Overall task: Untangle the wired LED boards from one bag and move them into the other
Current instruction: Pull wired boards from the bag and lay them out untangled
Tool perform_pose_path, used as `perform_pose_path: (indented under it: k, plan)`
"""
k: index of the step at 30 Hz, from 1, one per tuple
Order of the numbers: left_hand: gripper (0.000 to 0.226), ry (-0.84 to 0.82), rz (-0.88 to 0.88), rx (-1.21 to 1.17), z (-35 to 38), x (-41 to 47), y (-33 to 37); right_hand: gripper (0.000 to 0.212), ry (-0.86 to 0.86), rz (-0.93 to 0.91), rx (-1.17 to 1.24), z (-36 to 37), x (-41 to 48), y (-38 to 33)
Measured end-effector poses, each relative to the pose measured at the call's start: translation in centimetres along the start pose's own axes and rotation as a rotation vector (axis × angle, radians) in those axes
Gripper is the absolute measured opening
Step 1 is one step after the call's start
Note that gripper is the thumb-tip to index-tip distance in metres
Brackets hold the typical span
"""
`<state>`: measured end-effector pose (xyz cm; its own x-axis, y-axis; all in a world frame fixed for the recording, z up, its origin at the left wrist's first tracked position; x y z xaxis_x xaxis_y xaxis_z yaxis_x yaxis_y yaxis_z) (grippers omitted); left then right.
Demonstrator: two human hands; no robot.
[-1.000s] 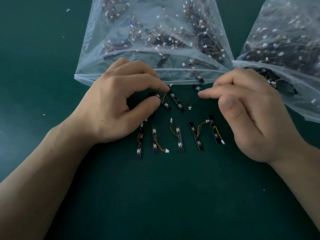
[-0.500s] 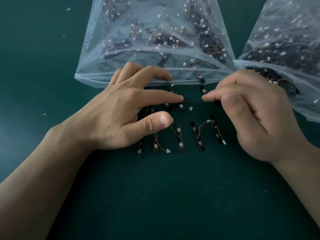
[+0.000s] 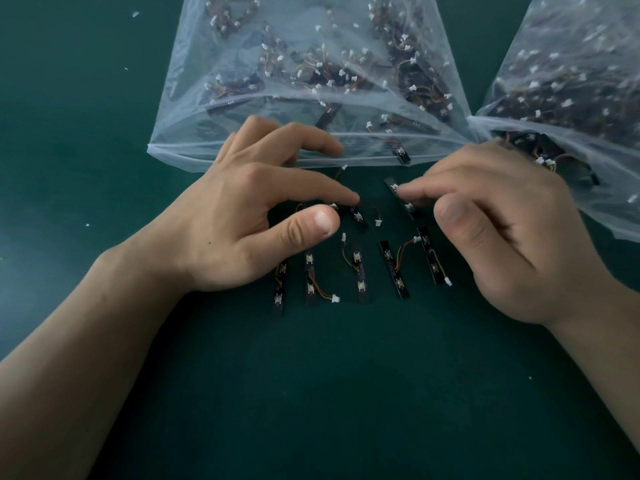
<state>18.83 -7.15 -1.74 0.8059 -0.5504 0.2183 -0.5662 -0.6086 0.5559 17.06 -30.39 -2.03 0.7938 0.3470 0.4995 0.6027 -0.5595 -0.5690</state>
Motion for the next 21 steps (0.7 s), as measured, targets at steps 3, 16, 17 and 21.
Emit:
perform_pose_path:
  k: [3,16,17,21]
  plan:
    - [0.054,-0.004,0.007,0.021,0.1,0.1,0.0,0.039,-0.012,0.002,0.007,0.1,-0.1,0.0]
    - [0.018,0.395,0.0,0.067,-1.4,0.3,-0.4,0.042,-0.055,-0.019,-0.065,0.2,-0.1,0.0]
    - [0.018,0.405,-0.021,0.069,-1.4,0.3,-0.5,0.042,-0.067,-0.019,-0.071,0.2,-0.1,0.0]
    - [0.023,0.383,-0.107,0.068,-1.5,0.2,-1.1,0.042,-0.094,-0.02,-0.081,0.3,-0.2,-0.1]
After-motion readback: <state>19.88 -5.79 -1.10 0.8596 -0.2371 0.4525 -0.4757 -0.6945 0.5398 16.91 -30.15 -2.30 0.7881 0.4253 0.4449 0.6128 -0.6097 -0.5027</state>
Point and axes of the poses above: each hand's wrist, its own x-axis towards the middle knuckle, its own z-axis out of the palm, y = z × x, the point moved 5 cm from there along x, towards the middle knuckle, and after that the axes turned 7 degrees about y, right-handed, at the moved point
